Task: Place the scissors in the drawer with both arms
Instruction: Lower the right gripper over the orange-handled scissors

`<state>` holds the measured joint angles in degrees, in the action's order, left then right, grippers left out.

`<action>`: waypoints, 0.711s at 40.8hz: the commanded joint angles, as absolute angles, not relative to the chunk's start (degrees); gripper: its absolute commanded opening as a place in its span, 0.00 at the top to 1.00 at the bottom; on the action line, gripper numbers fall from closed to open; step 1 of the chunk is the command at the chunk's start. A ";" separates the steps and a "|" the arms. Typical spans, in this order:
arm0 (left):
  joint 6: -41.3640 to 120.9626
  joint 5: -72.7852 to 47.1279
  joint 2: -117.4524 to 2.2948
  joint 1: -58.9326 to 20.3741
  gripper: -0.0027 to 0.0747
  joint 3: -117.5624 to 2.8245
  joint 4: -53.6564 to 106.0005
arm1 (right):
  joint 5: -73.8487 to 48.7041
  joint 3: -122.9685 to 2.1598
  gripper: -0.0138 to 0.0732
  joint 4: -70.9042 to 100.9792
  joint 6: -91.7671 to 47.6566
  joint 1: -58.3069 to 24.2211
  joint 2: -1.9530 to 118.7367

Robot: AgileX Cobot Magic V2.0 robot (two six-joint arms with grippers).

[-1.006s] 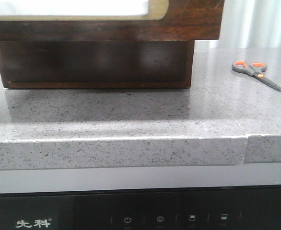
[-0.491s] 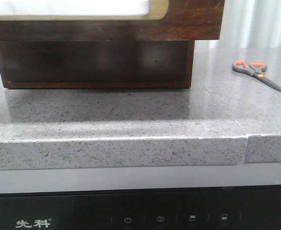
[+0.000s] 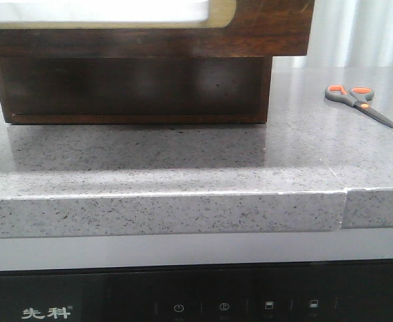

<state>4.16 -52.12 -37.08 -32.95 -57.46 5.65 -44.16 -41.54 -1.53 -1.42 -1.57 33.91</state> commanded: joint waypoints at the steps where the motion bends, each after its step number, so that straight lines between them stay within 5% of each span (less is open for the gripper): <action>1: 3.63 -47.79 -37.27 -33.46 0.33 -58.81 6.12 | -42.64 -46.96 0.19 -2.38 -0.65 -1.24 41.41; 29: 3.63 -47.88 -37.27 -33.46 0.33 -58.81 6.12 | -56.19 -79.87 0.19 1.57 -1.82 -1.24 87.42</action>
<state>4.16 -52.12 -37.08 -32.95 -57.46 5.65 -55.83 -74.68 1.17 -0.90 -1.57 85.38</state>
